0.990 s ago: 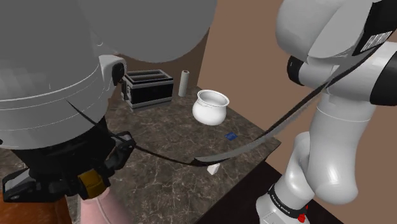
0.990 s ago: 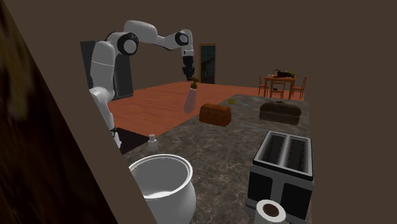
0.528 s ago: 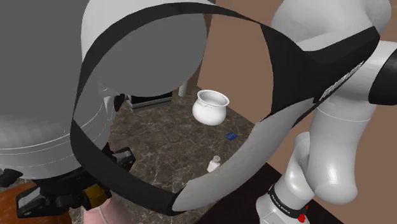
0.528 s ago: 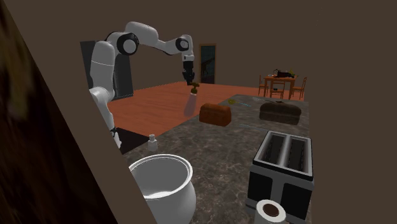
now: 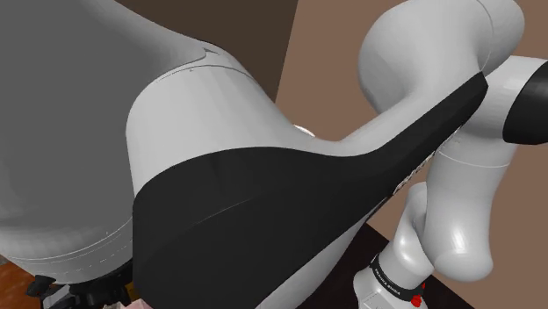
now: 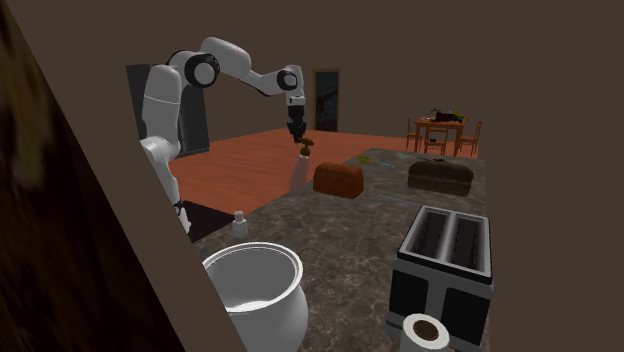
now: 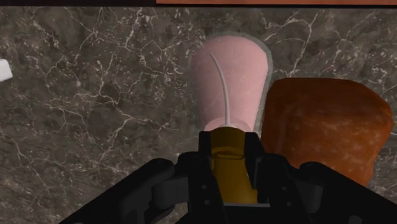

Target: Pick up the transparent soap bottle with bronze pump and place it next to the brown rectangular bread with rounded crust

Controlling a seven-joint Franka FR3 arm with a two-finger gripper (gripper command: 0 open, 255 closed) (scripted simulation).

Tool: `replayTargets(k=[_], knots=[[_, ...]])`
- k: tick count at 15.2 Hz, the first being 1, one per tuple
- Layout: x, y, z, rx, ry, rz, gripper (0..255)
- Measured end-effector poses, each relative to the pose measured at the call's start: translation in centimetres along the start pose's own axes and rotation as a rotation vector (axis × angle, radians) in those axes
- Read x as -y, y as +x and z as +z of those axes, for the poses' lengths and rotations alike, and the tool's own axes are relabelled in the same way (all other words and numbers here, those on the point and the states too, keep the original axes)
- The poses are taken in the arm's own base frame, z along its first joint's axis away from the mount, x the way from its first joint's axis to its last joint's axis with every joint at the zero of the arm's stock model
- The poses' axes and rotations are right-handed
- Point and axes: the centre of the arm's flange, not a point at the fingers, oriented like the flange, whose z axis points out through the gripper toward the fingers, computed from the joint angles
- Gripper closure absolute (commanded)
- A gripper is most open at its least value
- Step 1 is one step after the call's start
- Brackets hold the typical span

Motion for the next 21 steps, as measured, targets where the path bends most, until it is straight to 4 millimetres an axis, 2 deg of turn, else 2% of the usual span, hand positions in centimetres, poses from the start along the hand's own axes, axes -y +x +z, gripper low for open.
replayTargets(k=[7,8,14,18,21], knots=[[0.0,-0.1,0.7,0.0,0.0,0.0,255],[0.0,-0.1,0.7,0.0,0.0,0.0,0],[0.0,-0.1,0.7,0.0,0.001,0.0,0],[-0.1,0.0,-3.1,-0.001,0.002,0.0,0],[0.0,-0.2,-4.2,-0.001,0.002,0.0,0]])
